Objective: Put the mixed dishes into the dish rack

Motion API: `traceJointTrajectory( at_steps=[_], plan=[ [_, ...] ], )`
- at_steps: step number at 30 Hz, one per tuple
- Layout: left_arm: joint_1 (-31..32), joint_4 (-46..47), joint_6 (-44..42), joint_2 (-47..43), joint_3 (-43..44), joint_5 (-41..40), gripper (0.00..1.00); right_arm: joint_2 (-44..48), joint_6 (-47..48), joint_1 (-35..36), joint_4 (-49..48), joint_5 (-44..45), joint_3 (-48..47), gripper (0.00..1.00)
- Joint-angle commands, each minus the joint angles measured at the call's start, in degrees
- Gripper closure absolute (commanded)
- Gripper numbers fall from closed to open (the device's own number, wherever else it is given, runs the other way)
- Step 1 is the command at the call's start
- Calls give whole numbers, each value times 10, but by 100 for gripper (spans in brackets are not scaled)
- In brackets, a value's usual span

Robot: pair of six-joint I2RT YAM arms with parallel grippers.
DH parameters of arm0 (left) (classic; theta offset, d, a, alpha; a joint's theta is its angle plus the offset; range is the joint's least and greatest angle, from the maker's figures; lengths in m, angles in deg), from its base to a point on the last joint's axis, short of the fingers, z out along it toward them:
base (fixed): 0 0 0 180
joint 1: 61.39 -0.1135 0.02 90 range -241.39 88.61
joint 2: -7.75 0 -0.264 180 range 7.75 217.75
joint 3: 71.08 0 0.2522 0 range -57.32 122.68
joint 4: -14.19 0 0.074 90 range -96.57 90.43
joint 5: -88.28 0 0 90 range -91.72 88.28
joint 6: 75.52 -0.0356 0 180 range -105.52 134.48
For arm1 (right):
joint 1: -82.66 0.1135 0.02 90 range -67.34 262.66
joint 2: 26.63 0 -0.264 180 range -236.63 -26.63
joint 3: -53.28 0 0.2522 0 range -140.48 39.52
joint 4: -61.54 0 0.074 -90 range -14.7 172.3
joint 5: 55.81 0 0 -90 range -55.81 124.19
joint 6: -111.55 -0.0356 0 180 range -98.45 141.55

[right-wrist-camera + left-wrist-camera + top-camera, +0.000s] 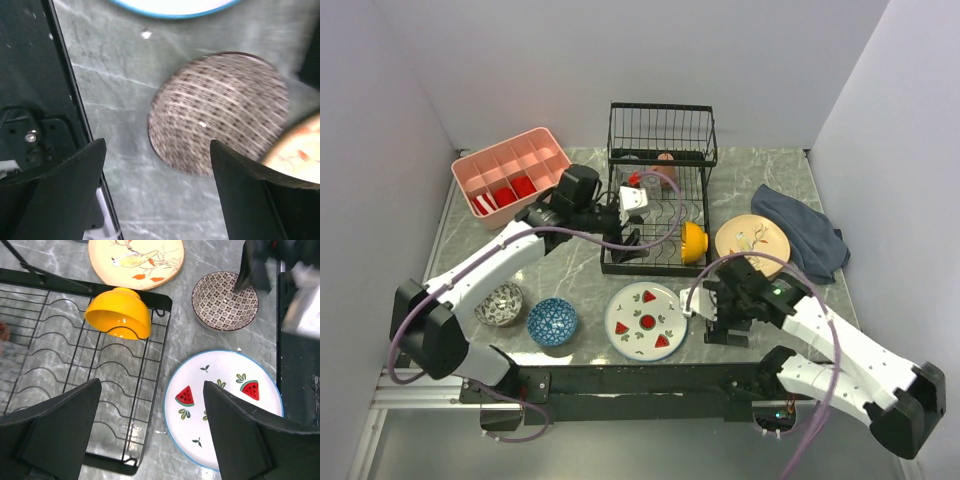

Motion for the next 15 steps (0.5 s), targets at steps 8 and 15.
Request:
traceJointTrajectory(
  at_steps=[8,15],
  plan=[
    [81,-22,-16,-35,-20,-41,15,173,-179,-71,52,134,-151,0],
    [230,-15,-24,49,-4,-157,19,158,-281,-264,-70,164,-153,0]
  ],
)
